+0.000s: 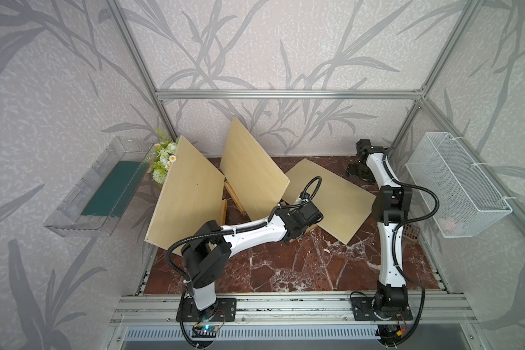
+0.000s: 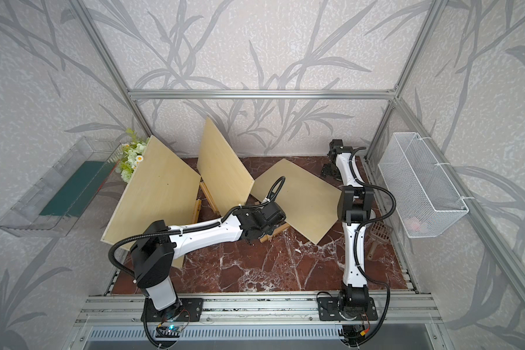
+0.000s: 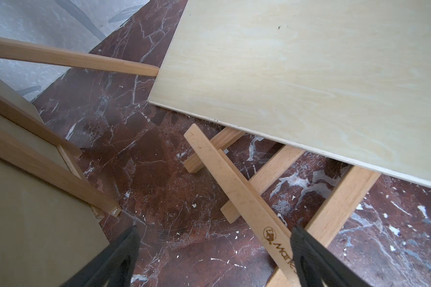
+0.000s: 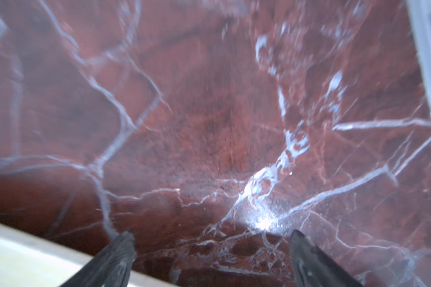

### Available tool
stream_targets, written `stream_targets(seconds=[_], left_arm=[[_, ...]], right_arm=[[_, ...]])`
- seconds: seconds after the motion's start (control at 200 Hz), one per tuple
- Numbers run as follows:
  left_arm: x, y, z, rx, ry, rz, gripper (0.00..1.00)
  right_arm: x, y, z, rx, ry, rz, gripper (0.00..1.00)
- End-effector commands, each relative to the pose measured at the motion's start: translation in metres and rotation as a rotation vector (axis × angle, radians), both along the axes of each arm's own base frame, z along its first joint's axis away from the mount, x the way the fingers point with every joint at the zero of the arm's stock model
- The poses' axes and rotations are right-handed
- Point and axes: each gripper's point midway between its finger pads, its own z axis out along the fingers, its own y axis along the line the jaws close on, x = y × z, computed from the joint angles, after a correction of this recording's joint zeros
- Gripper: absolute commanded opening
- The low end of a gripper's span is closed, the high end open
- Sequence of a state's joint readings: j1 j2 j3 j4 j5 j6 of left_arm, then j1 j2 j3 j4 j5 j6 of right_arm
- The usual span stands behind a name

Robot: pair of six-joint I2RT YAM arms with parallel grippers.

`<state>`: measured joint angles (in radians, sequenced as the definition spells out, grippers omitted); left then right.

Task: Assemble the easel
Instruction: Adjust the drawing board on the easel.

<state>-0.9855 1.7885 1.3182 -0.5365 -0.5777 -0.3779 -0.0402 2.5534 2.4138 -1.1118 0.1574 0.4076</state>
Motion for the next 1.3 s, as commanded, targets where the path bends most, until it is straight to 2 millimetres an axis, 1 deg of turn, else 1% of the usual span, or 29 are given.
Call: stream_targets(seconds=[0.0,0.115,0.185,0.195,0.36,0.51,0.645,0.785,0.845,0.96,1.065,1.2,1.295], left_arm=[[0.005,0.009,0.009,-0.033,-0.018,0.04,0.96],[0.005,0.008,0.008,-0.041,-0.015,0.039,0.96],[0.005,0.008,0.006,-0.044,-0.012,0.038,0.96],[0.005,0.008,0.006,-0.045,-0.013,0.039,0.96],[0.005,0.009,-0.003,-0.057,0.008,0.038,0.96],[0.005,0.009,-0.008,-0.057,0.024,0.035,0.96],[0.006,0.008,-0.012,-0.052,0.034,0.035,0.96],[0.007,0.009,-0.015,-0.045,0.038,0.037,0.96],[0.007,0.01,-0.015,-0.042,0.036,0.041,0.96],[0.009,0.014,-0.015,-0.032,0.029,0.049,0.96],[0.011,0.019,-0.014,-0.017,0.019,0.053,0.96],[0.013,0.027,-0.02,0.067,0.011,0.05,0.96],[0.014,0.034,-0.02,0.105,-0.003,0.069,0.96]], right_arm=[[-0.021,-0.002,-0.007,-0.018,0.067,0.017,0.95],[-0.034,-0.001,-0.002,-0.022,0.081,0.02,0.95],[-0.043,-0.001,-0.004,-0.022,0.097,0.021,0.95],[-0.045,-0.001,-0.002,-0.021,0.094,0.021,0.95],[-0.074,0.003,-0.012,-0.001,0.111,0.014,0.95],[-0.104,0.014,-0.023,0.053,0.134,0.022,0.95],[-0.129,0.019,-0.026,0.08,0.14,0.026,0.95],[-0.149,0.028,-0.028,0.128,0.147,0.02,0.95],[-0.156,0.028,-0.026,0.131,0.137,0.008,0.95],[-0.162,0.028,-0.018,0.128,0.113,0.007,0.95],[-0.161,0.029,-0.005,0.129,0.081,0.01,0.95],[-0.158,0.035,0.011,0.165,0.025,0.007,0.95],[-0.156,0.038,0.023,0.171,-0.003,0.015,0.95]])
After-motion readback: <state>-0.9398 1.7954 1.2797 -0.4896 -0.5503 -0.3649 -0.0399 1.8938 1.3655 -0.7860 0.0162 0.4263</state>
